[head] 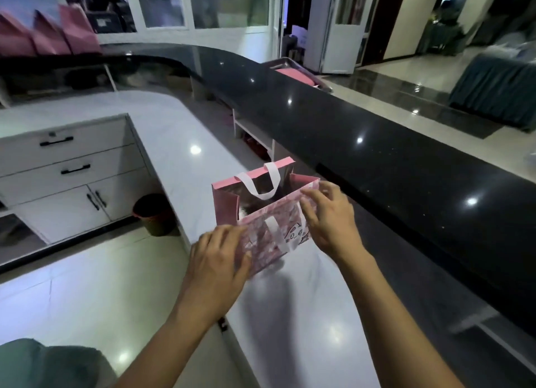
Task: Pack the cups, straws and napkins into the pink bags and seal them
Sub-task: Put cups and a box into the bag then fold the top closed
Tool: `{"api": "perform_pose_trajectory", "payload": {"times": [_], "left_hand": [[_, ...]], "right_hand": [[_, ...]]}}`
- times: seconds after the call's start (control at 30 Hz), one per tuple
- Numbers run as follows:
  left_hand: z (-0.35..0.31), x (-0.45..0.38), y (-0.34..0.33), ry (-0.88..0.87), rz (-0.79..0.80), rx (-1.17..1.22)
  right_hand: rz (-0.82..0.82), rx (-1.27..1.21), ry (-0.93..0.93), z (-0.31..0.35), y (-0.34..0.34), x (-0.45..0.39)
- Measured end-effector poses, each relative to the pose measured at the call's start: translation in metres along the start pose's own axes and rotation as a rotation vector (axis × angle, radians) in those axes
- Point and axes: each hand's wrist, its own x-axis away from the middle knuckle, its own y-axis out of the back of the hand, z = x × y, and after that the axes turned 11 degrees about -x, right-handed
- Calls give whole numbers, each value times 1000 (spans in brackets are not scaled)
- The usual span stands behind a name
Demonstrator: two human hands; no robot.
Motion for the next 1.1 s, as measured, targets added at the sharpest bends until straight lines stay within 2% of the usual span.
{"api": "perform_pose_trajectory", "payload": {"times": [0.13,0.27,0.33,0.5,0.63,0.87,1.1], "left_hand": [[22,-47,-7,11,22,19],[38,-82,-15,38,132,-25],[48,-88,-18,41,178,-11],[71,-96,-20,71,228,207],[81,-102,-23,43,363,358],[56,-91,-21,-216,499,447],[-11,-44,-12,-452,598,511]], "right_hand": [[-5,110,-39,6,-21,-49],[136,271,-187,-1,-33,-83],[152,336,-252,-2,-33,-83],[-10,275,-429,13,-16,-49],[-145,46,-567,32,-11,0],[-302,-82,-741,42,-2,82],[-568,-147,-863,48,43,188]]}}
